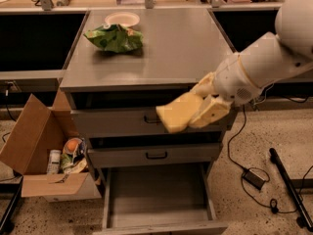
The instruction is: Place sponge into bottom drawer
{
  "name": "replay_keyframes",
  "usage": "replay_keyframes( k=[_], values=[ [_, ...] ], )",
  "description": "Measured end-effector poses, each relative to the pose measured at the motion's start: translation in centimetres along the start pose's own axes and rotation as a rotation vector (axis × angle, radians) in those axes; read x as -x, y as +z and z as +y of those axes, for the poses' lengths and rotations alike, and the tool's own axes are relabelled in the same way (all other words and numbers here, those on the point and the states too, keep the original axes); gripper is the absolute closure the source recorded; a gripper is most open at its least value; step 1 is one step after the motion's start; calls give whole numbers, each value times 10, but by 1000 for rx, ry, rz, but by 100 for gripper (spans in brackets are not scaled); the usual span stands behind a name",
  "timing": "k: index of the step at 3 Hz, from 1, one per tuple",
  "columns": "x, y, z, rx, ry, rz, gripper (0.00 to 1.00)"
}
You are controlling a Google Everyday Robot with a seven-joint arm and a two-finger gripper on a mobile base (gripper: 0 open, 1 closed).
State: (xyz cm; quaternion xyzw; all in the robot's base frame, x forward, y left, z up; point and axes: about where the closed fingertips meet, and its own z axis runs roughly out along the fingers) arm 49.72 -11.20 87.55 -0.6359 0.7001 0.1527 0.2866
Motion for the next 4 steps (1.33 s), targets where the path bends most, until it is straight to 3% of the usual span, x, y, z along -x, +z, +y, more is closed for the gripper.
replay_keyframes(
  k=[1, 2, 3, 4],
  values=[
    [-20, 26, 24, 69, 15, 41, 100],
    [-20, 26, 24, 69, 15, 41, 100],
    [-40, 44, 29, 59, 28, 60, 100],
    [-95, 89, 41, 75, 108, 82, 100]
  ],
)
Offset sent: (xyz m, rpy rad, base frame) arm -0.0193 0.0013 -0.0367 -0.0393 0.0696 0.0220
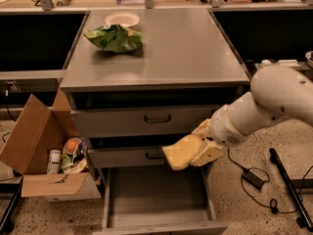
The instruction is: Place sponge into bottom drawer
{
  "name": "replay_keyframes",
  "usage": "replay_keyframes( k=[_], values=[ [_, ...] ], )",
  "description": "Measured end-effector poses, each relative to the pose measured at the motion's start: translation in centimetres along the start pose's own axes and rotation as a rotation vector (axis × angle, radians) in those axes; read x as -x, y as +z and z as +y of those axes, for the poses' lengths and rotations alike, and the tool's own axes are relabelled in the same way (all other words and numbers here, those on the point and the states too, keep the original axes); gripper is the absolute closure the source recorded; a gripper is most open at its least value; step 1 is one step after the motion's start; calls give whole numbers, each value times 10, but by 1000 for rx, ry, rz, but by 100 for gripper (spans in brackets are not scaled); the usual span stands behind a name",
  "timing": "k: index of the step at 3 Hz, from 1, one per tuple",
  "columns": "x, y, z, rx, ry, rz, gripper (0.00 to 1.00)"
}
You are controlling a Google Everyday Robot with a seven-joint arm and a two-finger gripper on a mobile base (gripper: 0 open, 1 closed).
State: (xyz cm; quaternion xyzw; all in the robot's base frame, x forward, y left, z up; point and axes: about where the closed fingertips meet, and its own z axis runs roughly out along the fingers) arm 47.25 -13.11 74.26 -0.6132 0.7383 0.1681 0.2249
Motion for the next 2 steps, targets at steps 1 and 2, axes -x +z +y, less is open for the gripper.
replay_keyframes(
  k=[1, 2],
  values=[
    [-68, 80, 14, 99, 95, 27, 100],
    [-68, 80, 14, 99, 95, 27, 100]
  ],
)
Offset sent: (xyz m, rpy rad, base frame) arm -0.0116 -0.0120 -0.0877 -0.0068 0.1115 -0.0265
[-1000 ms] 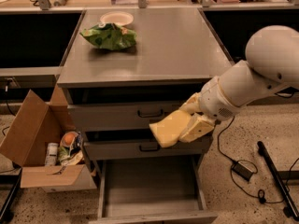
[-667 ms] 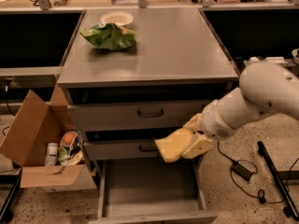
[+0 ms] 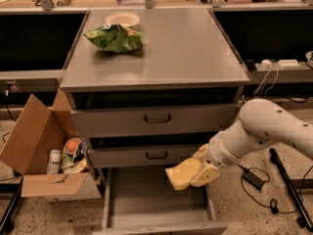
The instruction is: Place sponge into bottom drawer
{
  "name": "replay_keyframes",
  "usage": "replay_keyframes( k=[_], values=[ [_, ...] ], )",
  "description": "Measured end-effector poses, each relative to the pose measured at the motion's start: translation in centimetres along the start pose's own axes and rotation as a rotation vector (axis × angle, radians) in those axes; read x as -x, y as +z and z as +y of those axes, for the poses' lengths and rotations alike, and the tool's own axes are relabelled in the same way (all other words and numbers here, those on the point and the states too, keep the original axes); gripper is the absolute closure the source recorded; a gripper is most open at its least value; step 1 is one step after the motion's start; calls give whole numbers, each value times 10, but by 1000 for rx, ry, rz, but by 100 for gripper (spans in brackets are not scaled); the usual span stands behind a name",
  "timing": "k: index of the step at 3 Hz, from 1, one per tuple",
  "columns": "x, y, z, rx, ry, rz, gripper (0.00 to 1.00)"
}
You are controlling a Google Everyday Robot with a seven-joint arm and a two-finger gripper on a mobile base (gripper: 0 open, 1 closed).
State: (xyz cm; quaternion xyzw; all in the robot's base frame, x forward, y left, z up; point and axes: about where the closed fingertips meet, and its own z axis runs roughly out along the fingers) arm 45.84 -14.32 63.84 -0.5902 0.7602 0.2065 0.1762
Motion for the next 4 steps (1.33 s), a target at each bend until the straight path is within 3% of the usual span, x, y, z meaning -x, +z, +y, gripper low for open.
replay_keyframes(
  k=[1, 2, 4],
  values=[
    [-5, 6, -2, 9, 17, 6, 100],
    [-33, 44, -11, 40, 89, 16, 100],
    [-112, 155, -16, 178, 277, 54, 100]
  ],
)
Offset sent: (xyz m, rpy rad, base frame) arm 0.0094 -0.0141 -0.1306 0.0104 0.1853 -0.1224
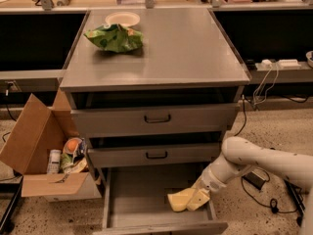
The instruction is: Place sponge into bottom drawer
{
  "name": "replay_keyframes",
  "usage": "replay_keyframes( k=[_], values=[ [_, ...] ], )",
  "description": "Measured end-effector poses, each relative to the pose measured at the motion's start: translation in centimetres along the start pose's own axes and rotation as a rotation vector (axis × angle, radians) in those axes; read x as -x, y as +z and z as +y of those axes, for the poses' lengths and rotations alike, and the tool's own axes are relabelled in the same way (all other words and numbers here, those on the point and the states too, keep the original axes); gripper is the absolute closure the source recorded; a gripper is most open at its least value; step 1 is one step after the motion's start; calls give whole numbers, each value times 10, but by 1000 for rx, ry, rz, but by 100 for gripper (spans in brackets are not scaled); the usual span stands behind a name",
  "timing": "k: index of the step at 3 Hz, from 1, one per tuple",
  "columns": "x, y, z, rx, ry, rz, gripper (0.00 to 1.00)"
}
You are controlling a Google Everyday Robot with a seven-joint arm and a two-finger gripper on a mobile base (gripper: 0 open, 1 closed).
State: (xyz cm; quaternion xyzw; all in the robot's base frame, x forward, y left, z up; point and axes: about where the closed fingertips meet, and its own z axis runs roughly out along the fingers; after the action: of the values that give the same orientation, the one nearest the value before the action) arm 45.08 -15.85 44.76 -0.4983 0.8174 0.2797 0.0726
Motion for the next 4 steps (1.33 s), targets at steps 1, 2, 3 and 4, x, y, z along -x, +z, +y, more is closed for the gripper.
replay_keyframes(
  k=[1, 2, 3, 4],
  values=[
    [-9, 16, 1, 29, 17, 2, 100],
    [-9, 20, -1, 32, 20, 7, 100],
    [-13, 51, -15, 61, 44, 44, 100],
    [-25, 93, -47, 87, 76, 64, 100]
  ],
)
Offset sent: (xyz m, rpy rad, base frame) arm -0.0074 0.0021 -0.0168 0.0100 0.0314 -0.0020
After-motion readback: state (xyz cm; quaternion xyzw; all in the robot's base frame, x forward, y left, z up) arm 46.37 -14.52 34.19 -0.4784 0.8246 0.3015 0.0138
